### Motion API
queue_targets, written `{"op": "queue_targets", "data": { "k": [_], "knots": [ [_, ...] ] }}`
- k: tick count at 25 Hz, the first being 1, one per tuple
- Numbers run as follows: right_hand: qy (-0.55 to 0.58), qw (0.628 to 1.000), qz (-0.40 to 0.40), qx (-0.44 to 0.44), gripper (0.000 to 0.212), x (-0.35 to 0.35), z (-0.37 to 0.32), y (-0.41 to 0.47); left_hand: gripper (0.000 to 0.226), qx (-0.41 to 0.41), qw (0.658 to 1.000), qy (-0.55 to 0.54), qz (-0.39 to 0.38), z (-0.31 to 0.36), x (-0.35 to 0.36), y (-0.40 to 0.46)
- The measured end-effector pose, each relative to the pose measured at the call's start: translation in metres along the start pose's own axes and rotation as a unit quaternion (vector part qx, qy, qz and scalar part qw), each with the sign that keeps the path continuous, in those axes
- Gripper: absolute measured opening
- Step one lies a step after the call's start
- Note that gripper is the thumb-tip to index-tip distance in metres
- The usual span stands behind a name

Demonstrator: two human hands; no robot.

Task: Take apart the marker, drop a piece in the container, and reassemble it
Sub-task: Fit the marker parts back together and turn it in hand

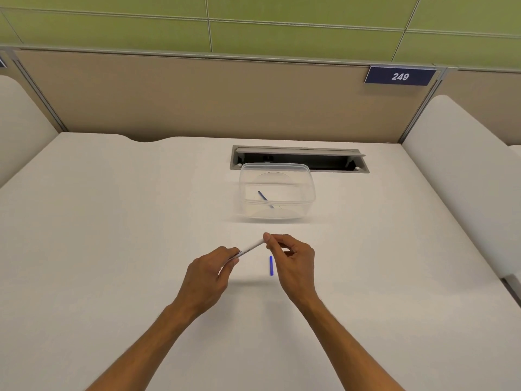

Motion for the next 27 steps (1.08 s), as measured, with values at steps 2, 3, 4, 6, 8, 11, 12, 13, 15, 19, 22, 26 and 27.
{"op": "queue_targets", "data": {
  "k": [2, 3, 4, 6, 8, 11, 12, 13, 15, 19, 22, 26, 27],
  "knots": [
    [-0.016, 1.0, 0.003, 0.004, 0.017, -0.001, 0.009, 0.001, 0.014, -0.003, 1.0, -0.001, 0.0, -0.002, 0.0, -0.001],
    [-0.038, 0.999, 0.005, 0.014, 0.018, -0.002, 0.015, 0.0, 0.013, -0.009, 1.0, -0.005, 0.0, -0.004, 0.0, -0.002],
    [-0.076, 0.997, 0.001, 0.028, 0.017, -0.004, 0.024, 0.0, 0.013, -0.02, 1.0, -0.013, 0.0, -0.006, 0.001, -0.002],
    [-0.186, 0.98, -0.037, 0.064, 0.008, -0.007, 0.044, -0.003, 0.013, -0.045, 0.999, -0.029, 0.0, -0.01, 0.001, -0.003],
    [-0.279, 0.951, -0.095, 0.092, 0.011, -0.005, 0.062, -0.008, 0.011, -0.051, 0.998, -0.03, 0.003, -0.012, 0.002, -0.003],
    [-0.336, 0.928, -0.132, 0.095, 0.018, -0.001, 0.076, -0.011, 0.007, -0.058, 0.998, -0.027, -0.005, -0.013, 0.003, -0.004],
    [-0.345, 0.924, -0.135, 0.096, 0.018, 0.0, 0.078, -0.011, 0.006, -0.059, 0.998, -0.026, -0.008, -0.014, 0.003, -0.003],
    [-0.352, 0.921, -0.136, 0.098, 0.017, 0.001, 0.079, -0.011, 0.006, -0.059, 0.998, -0.025, -0.011, -0.014, 0.004, -0.003],
    [-0.36, 0.917, -0.135, 0.106, 0.015, 0.001, 0.081, -0.012, 0.006, -0.056, 0.998, -0.018, -0.01, -0.013, 0.003, -0.003],
    [-0.361, 0.914, -0.133, 0.125, 0.012, 0.0, 0.08, -0.01, 0.012, -0.042, 0.999, -0.007, 0.01, -0.009, -0.001, -0.002],
    [-0.292, 0.942, -0.106, 0.128, 0.008, -0.003, 0.073, -0.008, 0.02, -0.012, 1.0, 0.019, 0.021, -0.002, -0.006, -0.002],
    [-0.096, 0.989, -0.054, 0.103, 0.006, -0.01, 0.05, -0.003, 0.021, -0.012, 0.999, 0.033, 0.021, -0.002, -0.009, 0.001],
    [-0.064, 0.992, -0.05, 0.096, 0.007, -0.012, 0.043, -0.003, 0.021, -0.013, 0.999, 0.033, 0.019, -0.002, -0.009, 0.001]
  ]
}}
Point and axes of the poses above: each hand's wrist, its own y-axis towards the middle knuckle, its own x-axis out of the palm, z = x × y, the point moved 4 cm from there along y, towards the middle knuckle, and after that the axes turned 11 degrees about -x, right-handed, at the moved point
